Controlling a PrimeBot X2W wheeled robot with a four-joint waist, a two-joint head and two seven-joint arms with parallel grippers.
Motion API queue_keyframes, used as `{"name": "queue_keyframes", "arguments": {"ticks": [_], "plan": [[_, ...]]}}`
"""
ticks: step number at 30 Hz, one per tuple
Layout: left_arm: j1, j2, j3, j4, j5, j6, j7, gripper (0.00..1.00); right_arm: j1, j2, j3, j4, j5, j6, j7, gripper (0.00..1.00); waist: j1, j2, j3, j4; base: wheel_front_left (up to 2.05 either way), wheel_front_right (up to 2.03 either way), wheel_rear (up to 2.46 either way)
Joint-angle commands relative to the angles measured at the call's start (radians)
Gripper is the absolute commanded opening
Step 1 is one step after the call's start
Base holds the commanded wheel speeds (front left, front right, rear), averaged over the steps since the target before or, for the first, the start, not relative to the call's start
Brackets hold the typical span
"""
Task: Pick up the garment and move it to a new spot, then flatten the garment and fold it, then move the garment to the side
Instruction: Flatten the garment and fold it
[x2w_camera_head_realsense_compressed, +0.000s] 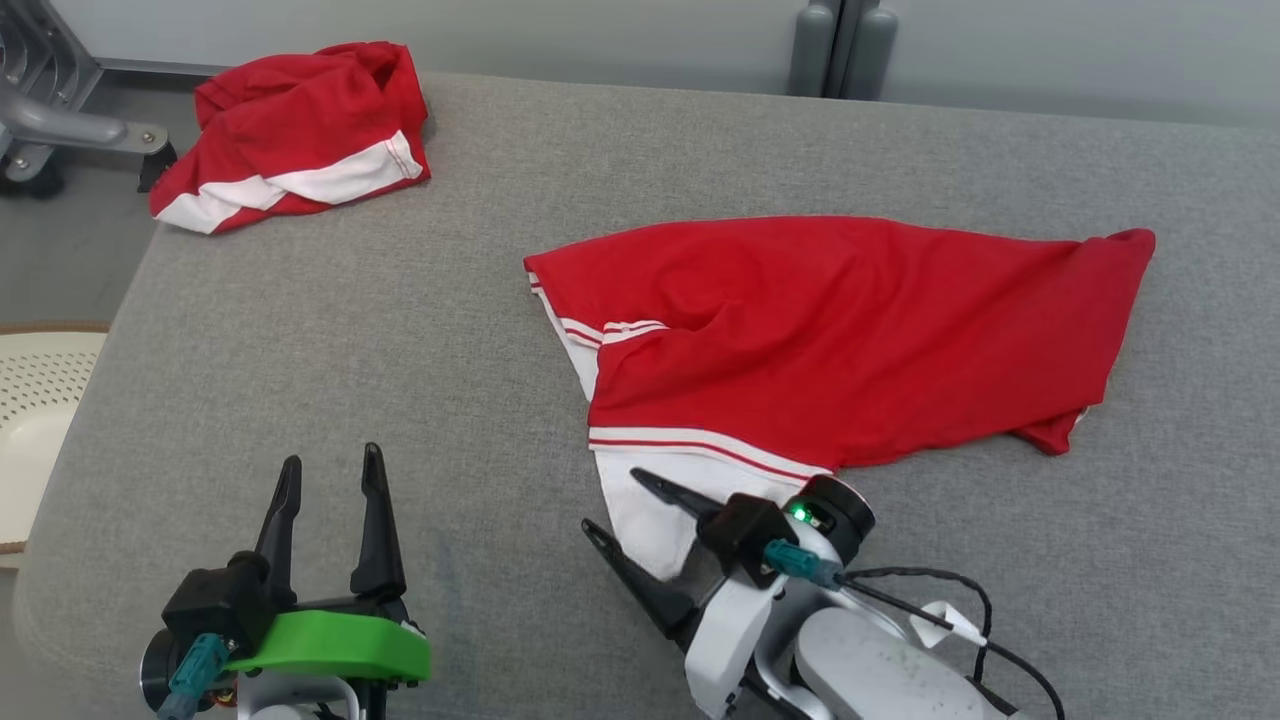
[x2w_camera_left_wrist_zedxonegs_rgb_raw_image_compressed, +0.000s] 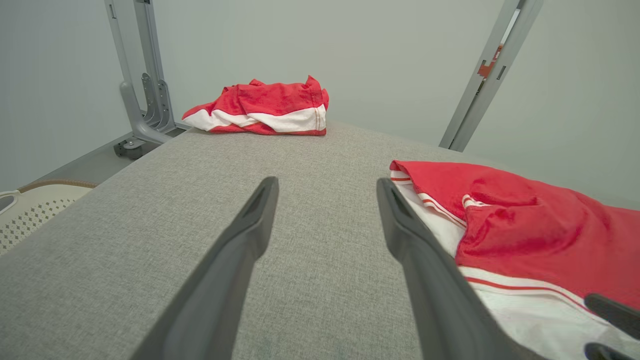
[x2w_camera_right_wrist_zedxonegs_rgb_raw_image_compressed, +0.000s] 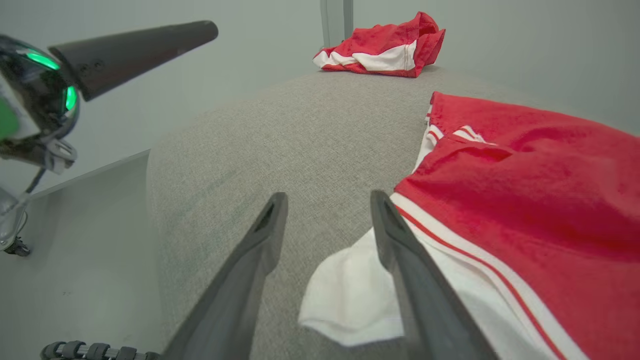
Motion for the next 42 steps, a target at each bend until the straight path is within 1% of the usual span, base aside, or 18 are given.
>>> {"name": "queue_keyframes", "arguments": {"ticks": [1, 4, 6, 11, 13, 15, 21, 23, 30, 37, 42], "plan": [[0.002, 0.002, -0.001, 0.000, -0.009, 0.003, -0.001, 1.00, -0.004, -0.004, -0.026, -0.005, 0.003, -0.001, -0.011, 1.00, 0.0000, 0.0000, -0.010, -0.014, 0.00, 0.00, 0.00], [0.012, 0.002, -0.001, 0.000, -0.006, 0.004, -0.001, 1.00, 0.024, -0.004, -0.113, -0.024, -0.009, -0.001, -0.019, 1.00, 0.0000, 0.0000, -0.025, -0.035, 0.00, 0.00, 0.00], [0.021, 0.002, 0.000, -0.001, 0.000, 0.002, -0.001, 1.00, 0.046, -0.004, -0.209, -0.058, -0.028, -0.001, -0.021, 1.00, 0.0000, 0.0000, -0.036, -0.053, 0.00, 0.00, 0.00], [0.032, 0.002, 0.002, -0.005, 0.010, -0.003, -0.001, 1.00, 0.149, -0.003, -0.508, -0.160, -0.148, -0.001, -0.019, 1.00, 0.0000, 0.0000, -0.058, -0.099, 0.00, 0.00, 0.00], [0.036, 0.002, -0.001, -0.005, 0.015, -0.008, -0.001, 1.00, 0.187, -0.002, -0.601, -0.174, -0.227, -0.001, -0.020, 1.00, 0.0000, 0.0000, -0.061, -0.113, 0.00, 0.00, 0.00], [0.035, 0.002, -0.006, -0.003, 0.017, -0.009, -0.001, 1.00, 0.218, -0.002, -0.668, -0.183, -0.268, -0.001, -0.020, 1.00, 0.0000, 0.0000, -0.059, -0.123, 0.00, 0.00, 0.00], [0.025, 0.002, -0.018, -0.002, 0.027, -0.013, -0.001, 1.00, 0.247, -0.003, -0.804, -0.138, -0.352, -0.001, -0.020, 1.00, 0.0000, 0.0000, -0.040, -0.132, 0.00, 0.00, 0.00], [0.018, 0.002, -0.021, -0.002, 0.030, -0.015, -0.001, 1.00, 0.227, -0.002, -0.841, -0.116, -0.371, -0.001, -0.020, 1.00, 0.0000, 0.0000, -0.030, -0.127, 0.00, 0.00, 0.00], [-0.003, 0.002, -0.014, -0.007, 0.045, -0.019, -0.001, 1.00, 0.145, -0.003, -0.972, -0.015, -0.502, -0.001, -0.020, 1.00, 0.0000, 0.0000, 0.021, -0.096, 0.00, 0.00, 0.00], [-0.020, 0.002, -0.007, -0.003, 0.052, -0.025, -0.001, 1.00, 0.066, -0.003, -1.048, 0.125, -0.615, -0.001, -0.020, 1.00, 0.0000, 0.0000, 0.055, -0.073, 0.00, 0.00, 0.00], [-0.032, 0.002, -0.004, -0.003, 0.052, -0.025, -0.001, 1.00, 0.020, -0.003, -1.059, 0.130, -0.624, -0.001, -0.020, 1.00, 0.0000, 0.0000, 0.069, -0.065, 0.00, 0.00, 0.00]]}}
